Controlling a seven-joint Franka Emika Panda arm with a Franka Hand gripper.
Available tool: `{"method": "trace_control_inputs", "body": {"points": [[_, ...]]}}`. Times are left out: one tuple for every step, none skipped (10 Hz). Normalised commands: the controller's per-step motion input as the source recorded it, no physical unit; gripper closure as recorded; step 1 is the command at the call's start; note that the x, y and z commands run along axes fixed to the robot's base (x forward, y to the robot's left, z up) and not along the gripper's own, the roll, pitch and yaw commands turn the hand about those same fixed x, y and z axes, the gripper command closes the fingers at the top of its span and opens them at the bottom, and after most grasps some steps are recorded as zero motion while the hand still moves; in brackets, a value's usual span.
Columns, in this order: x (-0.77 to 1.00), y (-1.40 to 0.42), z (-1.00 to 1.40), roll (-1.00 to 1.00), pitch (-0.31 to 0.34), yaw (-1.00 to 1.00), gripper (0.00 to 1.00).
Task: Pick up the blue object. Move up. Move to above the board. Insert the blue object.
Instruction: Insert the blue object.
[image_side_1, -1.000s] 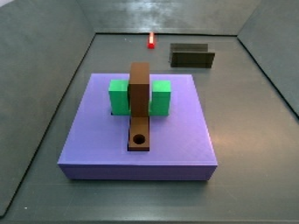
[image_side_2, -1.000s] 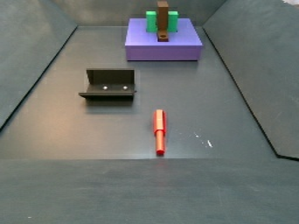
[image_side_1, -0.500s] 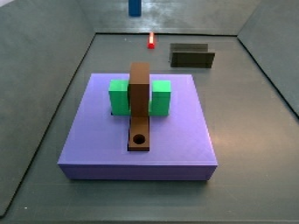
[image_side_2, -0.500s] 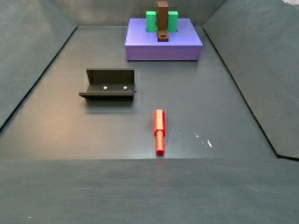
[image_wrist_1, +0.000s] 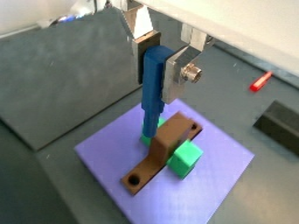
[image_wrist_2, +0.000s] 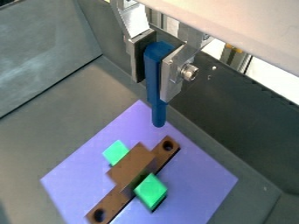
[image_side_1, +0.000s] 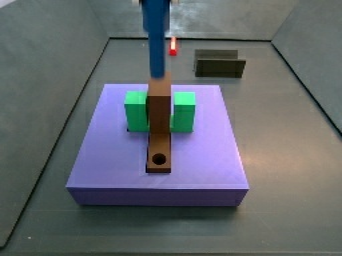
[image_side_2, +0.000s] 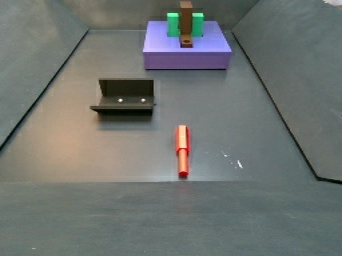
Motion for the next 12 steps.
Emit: {"method": "trace_control_inputs", "body": {"points": [[0.13, -0.49, -0.54, 0.08, -0.094, 0.15, 1.0], [0.1, -0.31, -0.69, 0.18, -0.096, 0.1, 1.0], [0.01, -0.19, -0.71, 0.24, -0.093, 0.05, 1.0], [0.01, -0.14, -0.65, 0.27, -0.063, 0.0, 1.0], [0.0, -0.06, -0.67, 0.24, -0.077, 0.0, 1.0], [0.0, 0.0, -0.63, 0.15, -0.086, 0.0, 1.0], [0.0, 0.0, -0.53, 0.03, -0.091, 0.0, 1.0], [0.0, 0.0, -0.46, 0.0, -0.076, 0.0, 1.0], [0.0, 0.0, -0.37, 0.0, -0.059, 0.0, 1.0], [0.0, 0.0, -0.26, 0.0, -0.027, 0.0, 1.0], [0.01, 0.0, -0.22, 0.0, -0.019, 0.0, 1.0], [0.0, -0.01, -0.21, 0.0, -0.024, 0.0, 1.0]]}}
